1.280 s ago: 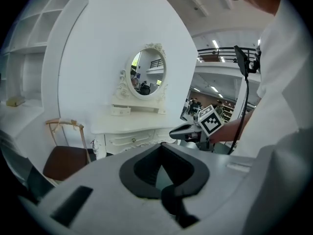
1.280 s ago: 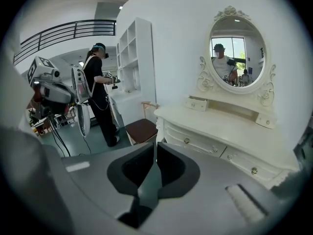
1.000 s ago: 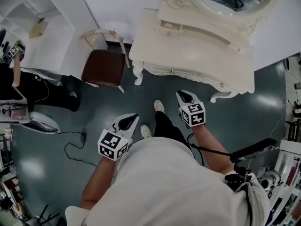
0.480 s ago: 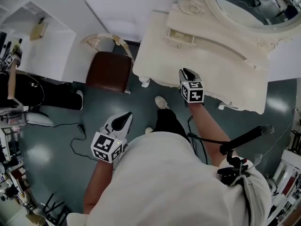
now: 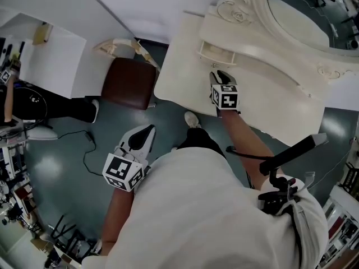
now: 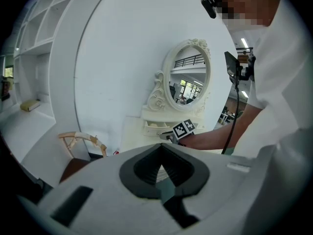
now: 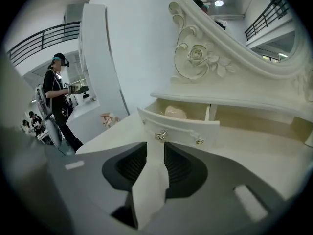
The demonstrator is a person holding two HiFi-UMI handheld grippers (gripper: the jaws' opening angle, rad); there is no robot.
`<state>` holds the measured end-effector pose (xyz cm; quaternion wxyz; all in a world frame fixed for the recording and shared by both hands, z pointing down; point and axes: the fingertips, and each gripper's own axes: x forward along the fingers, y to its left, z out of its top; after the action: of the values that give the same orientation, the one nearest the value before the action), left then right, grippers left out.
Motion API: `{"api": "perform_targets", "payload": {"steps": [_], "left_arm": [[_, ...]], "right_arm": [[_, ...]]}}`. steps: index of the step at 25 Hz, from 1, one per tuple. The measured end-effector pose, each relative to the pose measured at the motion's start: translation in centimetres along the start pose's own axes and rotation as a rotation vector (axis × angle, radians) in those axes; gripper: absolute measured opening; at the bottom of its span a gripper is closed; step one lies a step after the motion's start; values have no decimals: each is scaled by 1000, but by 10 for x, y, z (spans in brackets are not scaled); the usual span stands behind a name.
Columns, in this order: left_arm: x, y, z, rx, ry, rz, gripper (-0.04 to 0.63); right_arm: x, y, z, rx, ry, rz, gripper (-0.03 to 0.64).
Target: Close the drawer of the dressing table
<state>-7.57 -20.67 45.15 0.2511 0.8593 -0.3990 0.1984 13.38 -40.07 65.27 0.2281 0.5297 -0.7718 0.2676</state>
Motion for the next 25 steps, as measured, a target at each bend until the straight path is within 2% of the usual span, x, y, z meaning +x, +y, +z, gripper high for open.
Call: {"api": "perform_targets", "payload": {"steps": [7,10,15,25], "left_arm": [[17,14,12,-13,1,45,3],[23,20,15,-20,2,59,3],[47,26,24,-26,8,71,3],[40,29,29,-17,3,89,3]], "right_arm": [[24,-7,5,57,29,5,128],[30,-11,4,77,30,3,116],[45,-26,10,77,32,3,91],[44,-15,19,67,22,9,72]]}}
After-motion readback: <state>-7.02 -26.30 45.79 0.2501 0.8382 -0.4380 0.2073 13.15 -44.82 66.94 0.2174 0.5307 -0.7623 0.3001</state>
